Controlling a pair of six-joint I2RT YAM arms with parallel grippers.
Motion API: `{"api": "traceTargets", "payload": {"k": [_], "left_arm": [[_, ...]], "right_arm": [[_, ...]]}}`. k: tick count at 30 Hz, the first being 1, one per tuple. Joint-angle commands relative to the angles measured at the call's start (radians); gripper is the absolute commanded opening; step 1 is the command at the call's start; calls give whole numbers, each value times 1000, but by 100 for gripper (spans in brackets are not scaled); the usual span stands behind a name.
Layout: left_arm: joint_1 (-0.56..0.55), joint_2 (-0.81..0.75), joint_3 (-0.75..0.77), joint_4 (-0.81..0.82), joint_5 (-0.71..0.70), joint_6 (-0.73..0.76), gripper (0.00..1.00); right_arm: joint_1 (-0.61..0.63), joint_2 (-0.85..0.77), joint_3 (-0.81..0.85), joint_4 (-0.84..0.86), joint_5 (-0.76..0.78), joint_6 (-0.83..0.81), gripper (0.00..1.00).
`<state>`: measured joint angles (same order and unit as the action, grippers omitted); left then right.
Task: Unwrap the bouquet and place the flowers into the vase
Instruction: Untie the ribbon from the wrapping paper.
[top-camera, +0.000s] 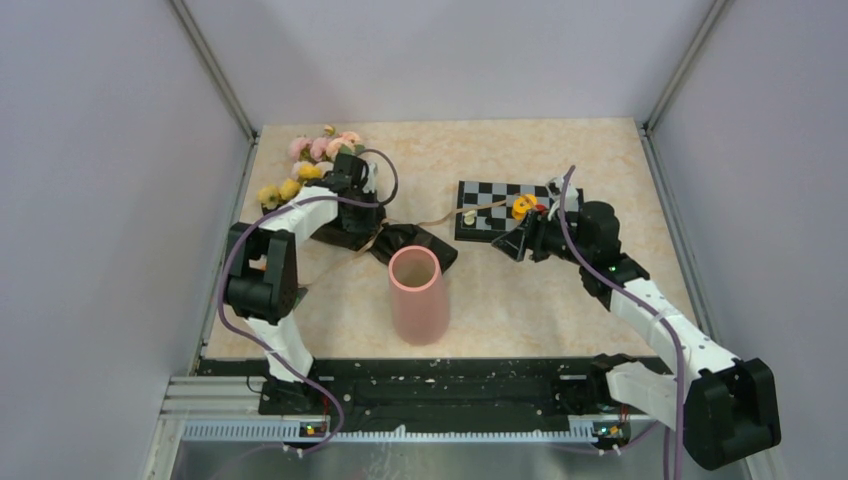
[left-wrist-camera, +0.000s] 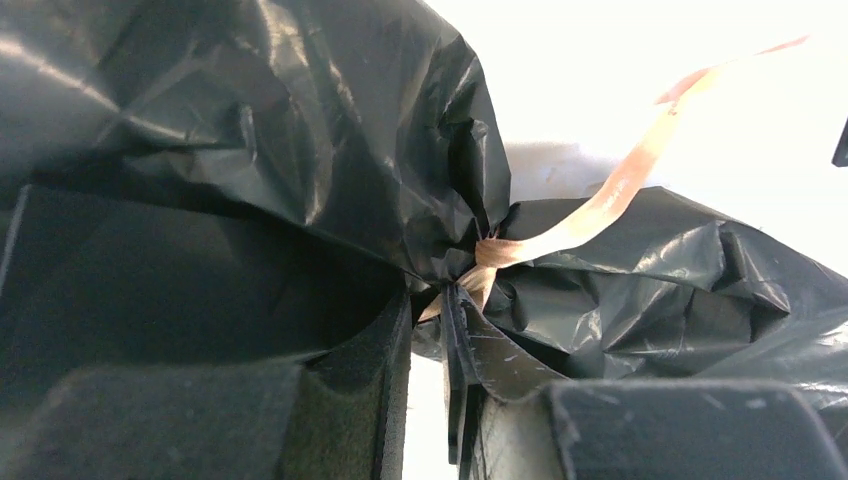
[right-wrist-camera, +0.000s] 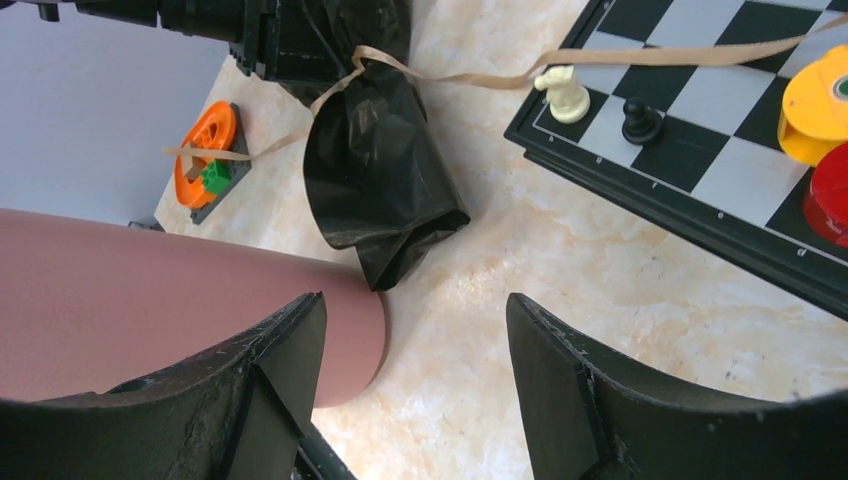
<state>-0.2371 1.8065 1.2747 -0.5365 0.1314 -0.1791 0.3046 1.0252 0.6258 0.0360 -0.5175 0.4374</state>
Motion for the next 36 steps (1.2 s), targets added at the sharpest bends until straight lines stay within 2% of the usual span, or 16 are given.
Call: {"api": "traceTargets", "payload": {"k": [1,6,11,21,33,36], "left_arm": [[-16,29,8,-5,-24,16,22],[-23,42,10,-10,-18,17,19],[-25,22,14,-6,17,19,0],[-25,-107,-10,36,19,33,0],[-25,-80,38,-28,11,31,0],[-24,-57,66,-68,25,24,10]], "right_arm": [[1,6,-8,35,-12,-17,68],[0,10,-11,42,-19,-13,68],[1,12,-14,39,-15,-13,68],[1,45,19,59,-13,4,68],[103,238,129,146,37,-2,68],[120,291,150,187,24,34,68]]}}
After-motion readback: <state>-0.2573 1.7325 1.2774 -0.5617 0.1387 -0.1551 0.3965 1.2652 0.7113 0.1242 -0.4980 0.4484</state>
